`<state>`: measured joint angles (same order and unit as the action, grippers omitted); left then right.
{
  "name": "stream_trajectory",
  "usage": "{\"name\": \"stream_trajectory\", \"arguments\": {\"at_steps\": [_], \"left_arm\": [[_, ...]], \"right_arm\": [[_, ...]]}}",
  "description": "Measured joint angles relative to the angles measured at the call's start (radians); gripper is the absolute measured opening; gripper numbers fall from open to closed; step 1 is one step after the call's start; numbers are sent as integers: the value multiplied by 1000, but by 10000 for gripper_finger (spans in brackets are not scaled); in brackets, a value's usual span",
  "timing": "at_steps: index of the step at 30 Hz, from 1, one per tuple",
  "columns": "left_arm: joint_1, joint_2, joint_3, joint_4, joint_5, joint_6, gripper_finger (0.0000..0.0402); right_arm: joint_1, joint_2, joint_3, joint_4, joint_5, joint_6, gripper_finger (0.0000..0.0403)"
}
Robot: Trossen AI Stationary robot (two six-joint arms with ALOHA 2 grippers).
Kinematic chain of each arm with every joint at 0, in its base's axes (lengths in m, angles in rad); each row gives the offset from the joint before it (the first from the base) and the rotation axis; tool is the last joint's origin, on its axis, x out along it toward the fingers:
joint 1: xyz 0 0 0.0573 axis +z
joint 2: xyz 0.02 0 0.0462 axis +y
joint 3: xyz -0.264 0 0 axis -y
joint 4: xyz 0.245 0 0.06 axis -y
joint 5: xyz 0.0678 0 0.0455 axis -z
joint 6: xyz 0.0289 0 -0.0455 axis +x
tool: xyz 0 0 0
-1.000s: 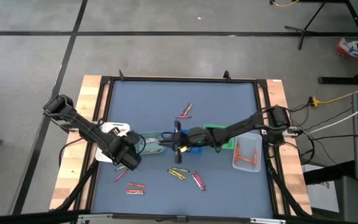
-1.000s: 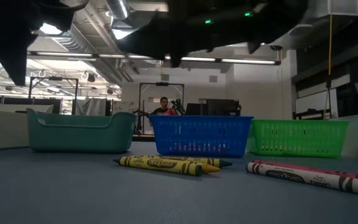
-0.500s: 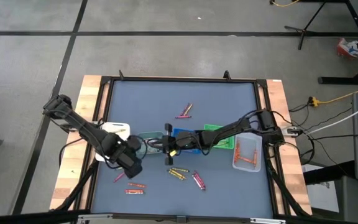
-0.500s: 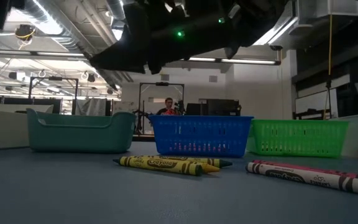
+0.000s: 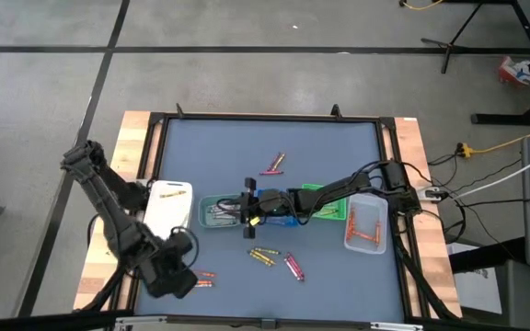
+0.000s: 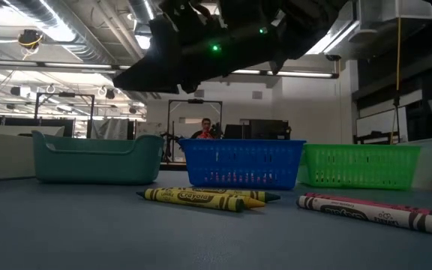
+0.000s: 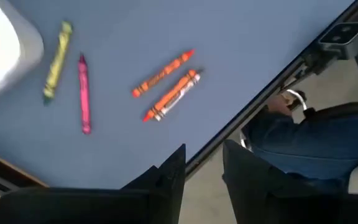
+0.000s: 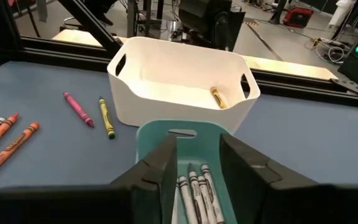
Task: Sort crayons
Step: Put the red crayon into the blue bin
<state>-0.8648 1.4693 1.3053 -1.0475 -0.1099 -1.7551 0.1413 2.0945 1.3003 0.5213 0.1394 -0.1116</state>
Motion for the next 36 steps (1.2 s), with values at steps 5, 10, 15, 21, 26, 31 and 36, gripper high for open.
{"name": "stream_trajectory", "arguments": {"at_steps": [5,10,15,21,26,31,36], "left_arm": [[-80,0,-91,73,-33,-151,92],[-120,0,-175,81,-33,-234,92],[-129,1,-245,83,-33,-236,92],[-129,1,-336,126,-28,-236,92],[-129,1,-428,233,-27,-237,92],[-129,1,-494,302,-26,-236,92],[-129,1,-530,310,-26,-236,92]], "right_arm": [[2,0,0,-1,0,0,118],[2,0,0,-1,0,1,118],[2,0,0,-1,-1,1,118],[2,0,0,-1,-1,1,118],[2,0,0,-1,-1,1,117],[2,0,0,-1,-1,1,117],[2,0,0,-1,-1,1,117]]}}
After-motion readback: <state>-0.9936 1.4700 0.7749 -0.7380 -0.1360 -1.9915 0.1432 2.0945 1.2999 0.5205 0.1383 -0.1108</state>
